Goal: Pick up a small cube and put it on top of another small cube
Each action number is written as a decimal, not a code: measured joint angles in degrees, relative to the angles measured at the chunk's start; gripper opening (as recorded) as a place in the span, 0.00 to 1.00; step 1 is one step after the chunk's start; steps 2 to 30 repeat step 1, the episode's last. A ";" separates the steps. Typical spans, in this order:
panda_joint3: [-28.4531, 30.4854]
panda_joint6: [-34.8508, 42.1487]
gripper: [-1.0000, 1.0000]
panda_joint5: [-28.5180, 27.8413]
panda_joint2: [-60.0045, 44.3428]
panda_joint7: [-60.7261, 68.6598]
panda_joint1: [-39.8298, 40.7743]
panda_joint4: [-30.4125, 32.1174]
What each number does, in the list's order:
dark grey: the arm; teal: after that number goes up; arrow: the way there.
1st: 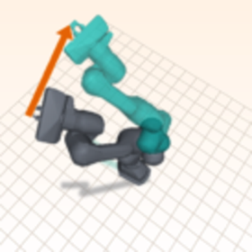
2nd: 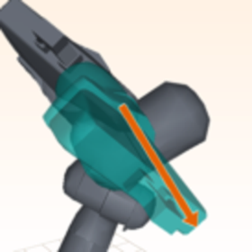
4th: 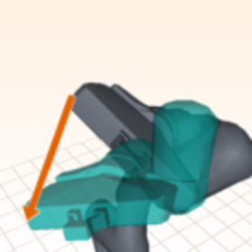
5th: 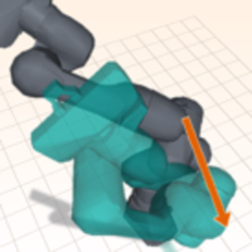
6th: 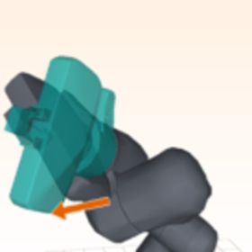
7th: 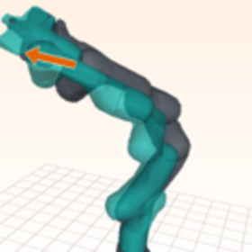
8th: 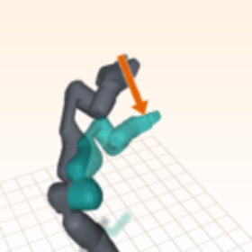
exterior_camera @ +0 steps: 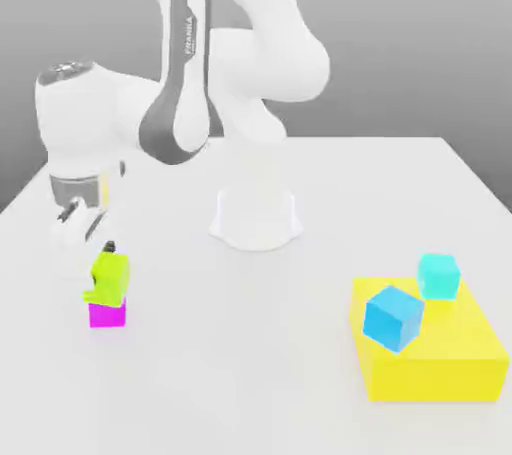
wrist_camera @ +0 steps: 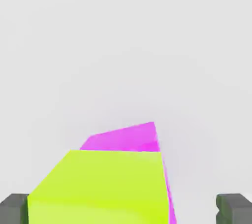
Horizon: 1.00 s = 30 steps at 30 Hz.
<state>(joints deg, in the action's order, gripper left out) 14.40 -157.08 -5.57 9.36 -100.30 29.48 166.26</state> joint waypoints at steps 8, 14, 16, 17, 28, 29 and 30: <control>-0.28 2.03 1.00 -0.72 2.08 -0.50 0.46 0.04; -0.28 2.03 1.00 -0.72 2.08 -0.50 0.46 0.04; -0.28 2.03 1.00 -0.72 2.08 -0.50 0.46 0.04; -0.28 2.03 1.00 -0.72 2.08 -0.50 0.46 0.04; -0.28 2.03 1.00 -0.72 2.08 -0.50 0.46 0.04; -0.28 2.03 1.00 -0.72 2.08 -0.50 0.46 0.04; -0.28 2.03 1.00 -0.72 2.08 -0.50 0.46 0.04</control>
